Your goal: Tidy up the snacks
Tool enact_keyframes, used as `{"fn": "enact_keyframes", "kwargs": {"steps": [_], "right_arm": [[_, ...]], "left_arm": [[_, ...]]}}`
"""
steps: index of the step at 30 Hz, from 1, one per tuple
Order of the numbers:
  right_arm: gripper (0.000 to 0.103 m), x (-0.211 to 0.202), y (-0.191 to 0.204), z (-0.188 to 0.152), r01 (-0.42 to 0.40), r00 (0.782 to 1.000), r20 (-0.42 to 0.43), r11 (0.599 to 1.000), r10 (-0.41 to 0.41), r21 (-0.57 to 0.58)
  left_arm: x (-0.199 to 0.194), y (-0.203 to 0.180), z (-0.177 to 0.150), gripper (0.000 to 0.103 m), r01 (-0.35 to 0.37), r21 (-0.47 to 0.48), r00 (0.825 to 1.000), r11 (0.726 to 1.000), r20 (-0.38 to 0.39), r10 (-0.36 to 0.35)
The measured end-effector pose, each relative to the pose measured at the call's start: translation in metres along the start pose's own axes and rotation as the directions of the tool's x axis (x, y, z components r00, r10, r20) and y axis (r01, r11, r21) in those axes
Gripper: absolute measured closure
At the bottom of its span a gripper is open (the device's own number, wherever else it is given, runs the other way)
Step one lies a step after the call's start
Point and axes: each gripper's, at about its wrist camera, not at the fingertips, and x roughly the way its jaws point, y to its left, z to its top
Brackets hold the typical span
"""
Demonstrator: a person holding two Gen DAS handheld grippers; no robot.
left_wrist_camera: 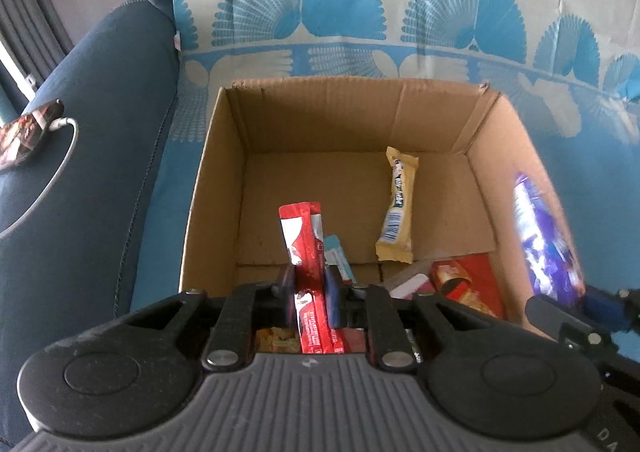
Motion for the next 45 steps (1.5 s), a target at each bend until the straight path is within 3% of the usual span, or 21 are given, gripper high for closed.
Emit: {"fn": "enact_keyframes", "kwargs": {"steps": [1, 2, 3, 5, 8, 13, 17, 20, 27, 30, 39, 45], "right_arm": [[0.060, 0.003, -0.001, 0.002, -0.003, 1.000, -0.009, 1.000, 0.003, 0.003], [0.038, 0.004, -0.003, 0.003, -0.003, 1.000, -0.021, 1.000, 0.003, 0.011], [0.031, 0.003, -0.005, 0.004, 0.003, 1.000, -0.022, 1.000, -0.003, 0.024], [0.020, -0.006, -0.008, 0.004, 0.030, 0.999, 0.013, 0.999, -0.031, 0.043], [0.016, -0.020, -0.008, 0.001, 0.042, 0.999, 0.015, 0.998, -0.043, 0.042], [0.013, -0.056, 0.002, -0.013, 0.040, 0.999, 0.016, 0.996, -0.042, 0.075], [0.008, -0.093, 0.023, -0.031, 0.065, 0.995, 0.066, 0.995, -0.070, 0.071], [0.003, -0.118, 0.038, -0.045, 0.081, 0.991, 0.105, 0.996, -0.085, 0.039], [0.000, -0.156, 0.051, -0.074, 0.110, 0.985, 0.126, 0.993, -0.115, 0.042], [0.000, -0.163, 0.053, -0.083, 0.123, 0.986, 0.110, 0.991, -0.128, 0.049], [0.000, -0.181, 0.057, -0.093, 0.159, 0.978, 0.131, 0.987, -0.161, 0.026], [0.000, -0.180, 0.058, -0.098, 0.160, 0.980, 0.116, 0.987, -0.161, 0.018]], "left_arm": [[0.000, -0.001, 0.001, 0.028, -0.013, 0.019, 1.000, 1.000, -0.004, 0.013], [-0.003, -0.001, 0.001, 0.008, -0.029, 0.033, 1.000, 0.999, -0.005, 0.029], [-0.008, -0.001, 0.000, 0.001, -0.044, 0.034, 0.999, 0.998, 0.014, 0.043], [-0.022, 0.001, -0.008, 0.000, -0.057, 0.033, 0.996, 0.998, 0.072, 0.054], [-0.033, 0.000, -0.017, 0.000, -0.048, 0.059, 0.998, 0.997, 0.043, 0.045], [-0.057, 0.011, -0.042, 0.000, 0.007, -0.040, 1.000, 0.999, -0.019, -0.008], [-0.086, 0.017, -0.072, 0.000, 0.002, -0.104, 1.000, 0.995, -0.024, -0.005], [-0.108, 0.016, -0.092, 0.000, 0.005, -0.095, 1.000, 0.995, -0.010, -0.006], [-0.142, 0.005, -0.130, 0.000, -0.060, -0.037, 0.997, 0.997, 0.048, 0.062], [-0.147, 0.003, -0.140, 0.000, -0.049, -0.042, 0.998, 0.998, 0.044, 0.051], [-0.157, -0.004, -0.149, 0.000, -0.041, -0.038, 0.998, 0.998, 0.034, 0.043], [-0.171, -0.005, -0.153, 0.000, -0.092, -0.055, 0.990, 0.994, 0.101, 0.097]]}}
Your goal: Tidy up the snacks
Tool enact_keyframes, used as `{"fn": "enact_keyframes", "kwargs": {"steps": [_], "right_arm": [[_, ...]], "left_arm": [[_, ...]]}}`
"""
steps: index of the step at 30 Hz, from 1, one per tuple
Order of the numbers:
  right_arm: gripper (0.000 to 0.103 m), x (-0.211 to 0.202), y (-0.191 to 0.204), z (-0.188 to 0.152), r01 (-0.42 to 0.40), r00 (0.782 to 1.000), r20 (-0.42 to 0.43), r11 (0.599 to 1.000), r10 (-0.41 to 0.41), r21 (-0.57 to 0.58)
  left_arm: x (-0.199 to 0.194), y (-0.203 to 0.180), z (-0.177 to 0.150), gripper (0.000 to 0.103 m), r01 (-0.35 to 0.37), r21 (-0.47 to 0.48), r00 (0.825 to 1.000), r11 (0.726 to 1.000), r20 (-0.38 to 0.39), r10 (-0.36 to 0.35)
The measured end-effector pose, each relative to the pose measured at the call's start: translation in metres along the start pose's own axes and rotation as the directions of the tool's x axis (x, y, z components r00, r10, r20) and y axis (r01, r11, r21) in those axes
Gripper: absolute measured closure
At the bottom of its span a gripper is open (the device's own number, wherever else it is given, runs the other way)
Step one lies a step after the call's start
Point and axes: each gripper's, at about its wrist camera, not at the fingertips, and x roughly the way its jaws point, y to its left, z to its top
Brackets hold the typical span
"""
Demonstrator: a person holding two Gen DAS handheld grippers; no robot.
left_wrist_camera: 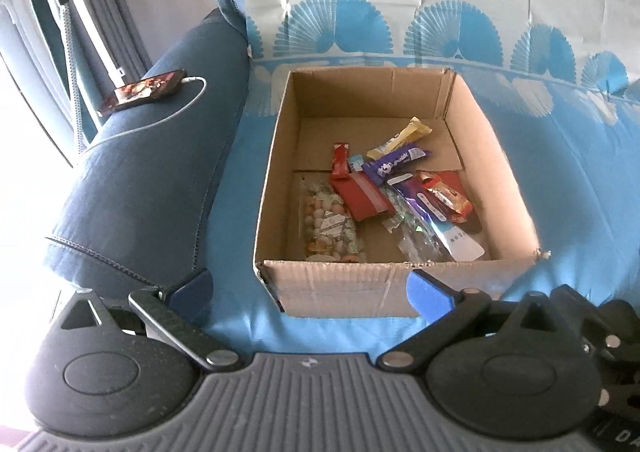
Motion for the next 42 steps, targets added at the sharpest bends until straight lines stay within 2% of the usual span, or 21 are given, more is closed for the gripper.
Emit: {"fn": "enact_keyframes", "kwargs": {"steps": [9, 14, 42], "right_arm": [[0.000, -0.0001, 0.0012, -0.0013, -0.006, 1.000, -0.005, 1.000, 0.006, -0.007], [0.000, -0.0004, 0.0009, -0.0020, -0.006, 1.000, -0.003, 1.000, 0.006, -0.005], [0.000, -0.0025, 0.0032, -0.0015, -0.011, 1.000, 0.005, 1.000, 0.011, -0.014]], "left_arm": [[-0.0013, -0.0004, 0.0002, 0.000, 0.037, 0.000, 0.999, 0.999, -0.032, -0.037], [-0.0022, -0.0019, -0.0020, 0.000, -0.004, 0.010, 1.000, 1.000, -0.024, 0.004], [-0.0056, -0.0025, -0.0032, 0.000, -0.005, 0.023, 1.000, 1.000, -0.021, 0.006]]}}
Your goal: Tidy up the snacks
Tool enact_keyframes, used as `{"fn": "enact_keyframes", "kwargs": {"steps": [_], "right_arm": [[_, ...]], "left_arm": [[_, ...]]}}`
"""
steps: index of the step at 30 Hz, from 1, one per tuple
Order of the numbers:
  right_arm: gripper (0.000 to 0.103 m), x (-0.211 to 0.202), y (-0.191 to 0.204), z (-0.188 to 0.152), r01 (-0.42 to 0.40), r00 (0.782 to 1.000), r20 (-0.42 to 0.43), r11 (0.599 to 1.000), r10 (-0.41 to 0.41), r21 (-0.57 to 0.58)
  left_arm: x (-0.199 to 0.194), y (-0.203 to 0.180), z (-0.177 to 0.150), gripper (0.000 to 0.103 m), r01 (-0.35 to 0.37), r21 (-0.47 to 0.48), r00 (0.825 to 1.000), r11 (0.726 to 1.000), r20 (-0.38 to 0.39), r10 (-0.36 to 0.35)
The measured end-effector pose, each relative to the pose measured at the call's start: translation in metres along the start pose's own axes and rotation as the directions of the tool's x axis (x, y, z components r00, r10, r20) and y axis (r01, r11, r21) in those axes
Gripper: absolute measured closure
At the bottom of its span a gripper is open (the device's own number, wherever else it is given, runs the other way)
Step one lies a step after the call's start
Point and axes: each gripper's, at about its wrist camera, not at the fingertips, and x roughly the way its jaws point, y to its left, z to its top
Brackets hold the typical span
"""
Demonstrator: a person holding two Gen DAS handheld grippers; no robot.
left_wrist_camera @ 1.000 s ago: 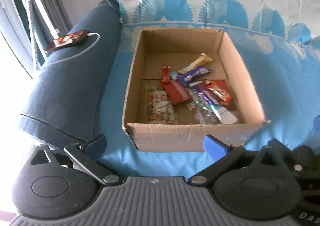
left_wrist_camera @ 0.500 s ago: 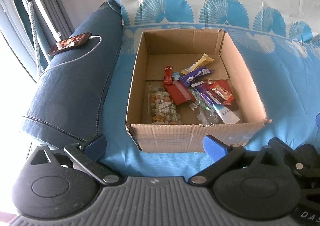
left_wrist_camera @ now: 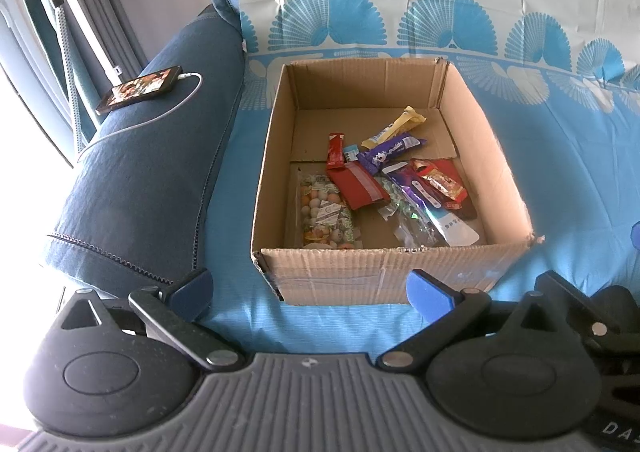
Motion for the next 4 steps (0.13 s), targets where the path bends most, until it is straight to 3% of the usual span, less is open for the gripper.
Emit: {"fn": "enact_keyframes", "kwargs": {"steps": [4], "right_arm": [[0.000, -0.0012, 0.0010, 0.0017, -0.012, 1.000, 0.005, 1.000, 0.012, 0.002]], "left_arm": [[-0.0005, -0.0013, -0.0002, 0.000, -0.006, 0.003, 1.000, 1.000, 0.009, 0.006]]}}
